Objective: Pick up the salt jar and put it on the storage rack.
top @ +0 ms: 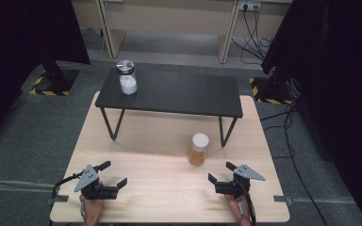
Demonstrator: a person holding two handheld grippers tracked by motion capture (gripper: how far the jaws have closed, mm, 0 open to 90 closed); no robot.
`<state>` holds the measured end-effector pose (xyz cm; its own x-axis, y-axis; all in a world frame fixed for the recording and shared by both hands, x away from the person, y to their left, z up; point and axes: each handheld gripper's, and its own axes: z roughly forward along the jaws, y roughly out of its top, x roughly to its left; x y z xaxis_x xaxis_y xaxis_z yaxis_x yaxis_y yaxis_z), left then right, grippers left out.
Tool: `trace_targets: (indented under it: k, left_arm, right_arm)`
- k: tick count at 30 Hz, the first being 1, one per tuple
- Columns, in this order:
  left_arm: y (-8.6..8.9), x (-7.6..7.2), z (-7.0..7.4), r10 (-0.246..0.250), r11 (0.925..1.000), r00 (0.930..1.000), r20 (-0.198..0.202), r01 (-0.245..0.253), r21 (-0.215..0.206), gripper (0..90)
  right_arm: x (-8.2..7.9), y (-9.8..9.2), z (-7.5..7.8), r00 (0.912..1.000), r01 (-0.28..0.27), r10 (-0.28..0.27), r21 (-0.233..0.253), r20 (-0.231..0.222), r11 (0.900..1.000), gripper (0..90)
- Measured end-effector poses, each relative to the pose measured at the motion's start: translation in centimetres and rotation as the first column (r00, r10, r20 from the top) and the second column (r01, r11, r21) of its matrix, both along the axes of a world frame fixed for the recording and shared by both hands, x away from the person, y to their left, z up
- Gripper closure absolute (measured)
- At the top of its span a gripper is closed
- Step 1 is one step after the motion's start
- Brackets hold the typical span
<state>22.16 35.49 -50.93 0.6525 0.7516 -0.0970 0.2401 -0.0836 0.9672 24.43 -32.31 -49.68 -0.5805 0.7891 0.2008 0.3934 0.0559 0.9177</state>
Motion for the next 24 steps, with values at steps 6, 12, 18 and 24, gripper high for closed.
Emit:
trace_targets:
  k: [6,12,18,24]
  left_arm:
    - [-0.01,-0.02,0.00,0.000,1.0000,1.0000,0.000,0.000,0.000,0.0]
    - [-0.05,-0.12,-0.01,0.004,1.0000,1.0000,-0.002,-0.004,-0.001,0.0]
    - [-0.06,-0.18,-0.04,0.006,1.0000,1.0000,0.000,-0.006,-0.002,0.0]
    - [-0.05,-0.14,-0.02,0.006,1.0000,1.0000,-0.001,-0.006,-0.002,0.0]
  right_arm:
    - [0.07,0.03,0.07,1.0000,-0.002,0.002,-0.004,-0.004,1.000,0.5]
    - [0.21,0.07,0.18,0.9999,-0.014,0.013,-0.012,-0.005,1.000,0.5]
    - [0.46,-0.07,0.13,0.9998,-0.015,0.015,-0.002,-0.010,1.000,0.5]
    - [0.46,-0.12,0.05,0.9998,-0.018,0.018,-0.001,-0.004,1.000,0.5]
